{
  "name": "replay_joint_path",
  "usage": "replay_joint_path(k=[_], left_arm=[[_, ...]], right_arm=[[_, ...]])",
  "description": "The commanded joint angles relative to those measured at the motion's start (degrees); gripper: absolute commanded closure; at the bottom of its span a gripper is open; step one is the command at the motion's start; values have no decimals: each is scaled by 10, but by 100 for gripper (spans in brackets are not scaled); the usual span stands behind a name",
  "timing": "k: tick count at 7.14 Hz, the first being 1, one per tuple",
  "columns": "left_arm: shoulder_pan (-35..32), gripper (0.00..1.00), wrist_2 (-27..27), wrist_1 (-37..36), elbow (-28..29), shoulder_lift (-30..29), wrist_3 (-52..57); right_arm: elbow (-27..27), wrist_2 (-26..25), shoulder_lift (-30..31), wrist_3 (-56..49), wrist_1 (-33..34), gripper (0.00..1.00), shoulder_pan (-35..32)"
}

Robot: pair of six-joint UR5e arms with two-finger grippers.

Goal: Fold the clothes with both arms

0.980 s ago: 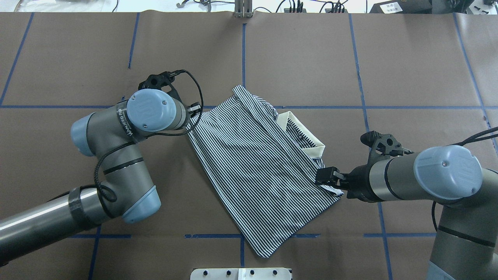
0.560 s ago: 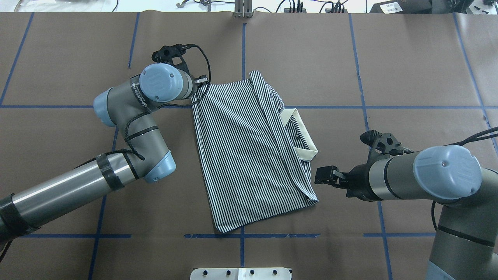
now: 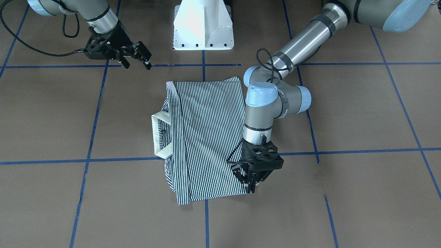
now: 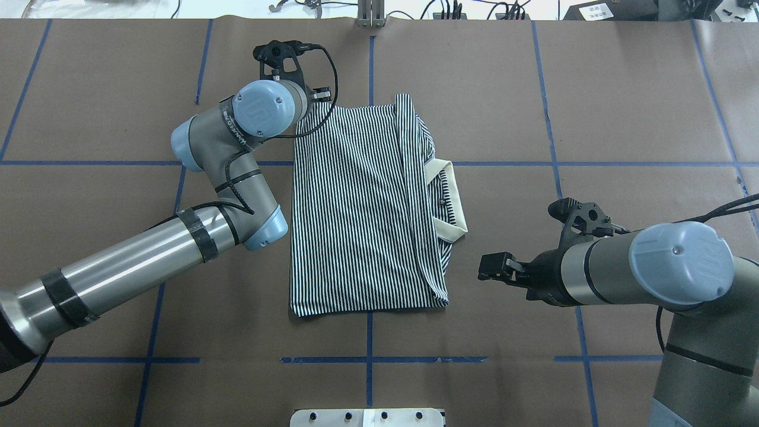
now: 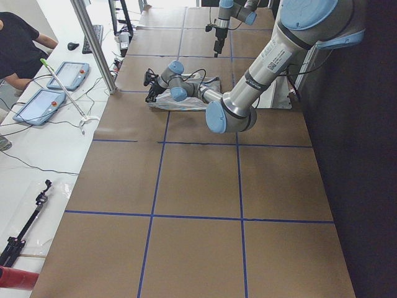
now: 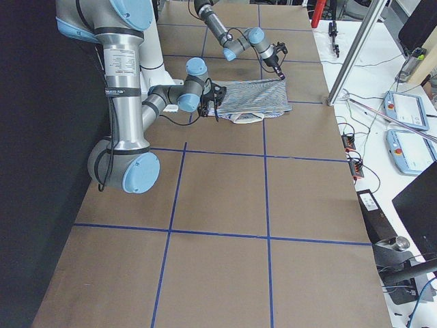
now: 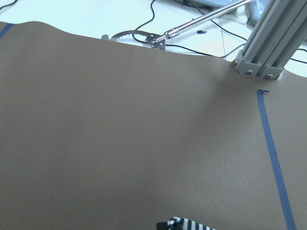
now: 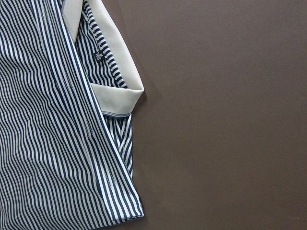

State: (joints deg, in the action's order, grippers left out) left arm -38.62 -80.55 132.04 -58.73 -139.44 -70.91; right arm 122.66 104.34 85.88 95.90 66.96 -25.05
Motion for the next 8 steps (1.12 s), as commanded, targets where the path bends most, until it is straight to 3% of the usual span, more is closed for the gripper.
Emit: replay_joint_path(k=[1,3,5,6,7,8], left_arm=[[0,0,7,31,34,-11,17],[-16,0,-16,31,30,-15,64],[-31,0,-111,-30,-17,-5,58],[-31,0,-115,-93,-78,22,60],[-31,0,-149,-139,-169,77,60],[-31,0,-162,-191,-280,137,62]], right_arm=[[0,-3,-20,2,1,0,-9],[-8,-19,-20,-4,5,0,-10],[-26,-18,-29,-60,22,0,-18],[-36,-17,-86,-100,117,0,-20],[-59,-18,-179,-124,238,0,-20],[-105,-19,-246,-173,294,0,-19]])
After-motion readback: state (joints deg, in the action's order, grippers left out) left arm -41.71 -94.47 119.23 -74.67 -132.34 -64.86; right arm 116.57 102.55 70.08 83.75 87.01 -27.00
